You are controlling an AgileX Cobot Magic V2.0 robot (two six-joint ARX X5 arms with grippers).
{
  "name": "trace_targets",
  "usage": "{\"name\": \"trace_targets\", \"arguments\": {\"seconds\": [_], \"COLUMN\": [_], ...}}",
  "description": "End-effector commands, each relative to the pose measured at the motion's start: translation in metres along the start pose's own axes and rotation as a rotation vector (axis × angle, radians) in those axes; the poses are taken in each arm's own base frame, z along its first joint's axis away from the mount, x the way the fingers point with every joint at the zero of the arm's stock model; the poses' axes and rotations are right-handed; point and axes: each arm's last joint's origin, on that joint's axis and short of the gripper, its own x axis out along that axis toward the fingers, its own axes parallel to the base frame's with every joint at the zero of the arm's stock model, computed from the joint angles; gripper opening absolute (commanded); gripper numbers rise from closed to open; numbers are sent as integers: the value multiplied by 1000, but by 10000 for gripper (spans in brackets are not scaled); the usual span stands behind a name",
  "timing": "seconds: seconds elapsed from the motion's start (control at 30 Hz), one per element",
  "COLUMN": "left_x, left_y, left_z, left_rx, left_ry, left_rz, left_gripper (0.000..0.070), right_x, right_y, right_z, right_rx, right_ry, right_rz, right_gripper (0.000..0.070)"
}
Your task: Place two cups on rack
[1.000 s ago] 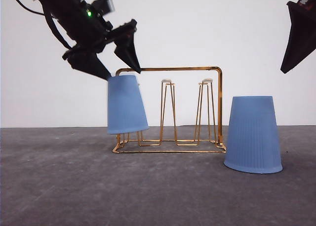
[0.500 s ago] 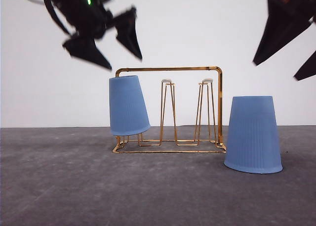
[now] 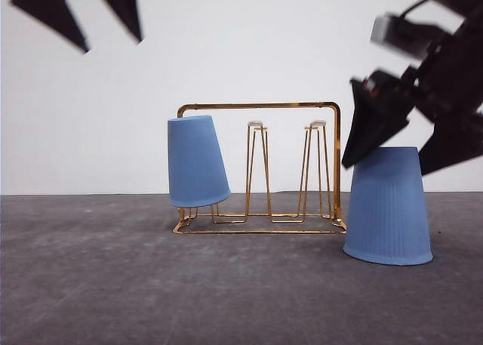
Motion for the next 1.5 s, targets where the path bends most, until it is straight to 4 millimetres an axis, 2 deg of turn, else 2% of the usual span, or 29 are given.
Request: {"name": "trace_targets", "arguments": {"seconds": [0.0,0.13,0.23,0.33,0.43,0.73,0.87,1.03,1.33,1.47], "left_x": [0,6,11,12,12,12,12,12,12,12], "left_y": [-2,-2,-3,-4,-4,-3,-3,-3,-3,-3], "left_z": [-3,-29,-53,-72,-81,-80,-78,-78,-78,-78], "left_rx": [13,-24,-49,-71,-80,-80,-80,-80,-80,-80], "left_ry": [-3,36,78,111,137,118,105,105,104,102], "left_rz": [-6,-7,-7,-6,-5,3,3,3,3,3], "left_gripper": [551,550,550,550,550,550,550,550,550,551], "right_x": [7,15,15,11,-4,-72,-82,-66,3,27], "right_y": [-1,-3,-2,0,5,31,39,37,17,11], "right_z": [4,1,2,9,25,91,107,114,113,107], "right_rx": [7,14,11,9,-5,-95,-132,-153,-137,-120], "right_ry": [2,23,16,6,-19,-172,-240,-268,-191,-139], "right_rz": [5,7,29,65,78,92,101,53,22,24], "right_gripper": [650,495,415,409,409,409,409,409,409,411]}}
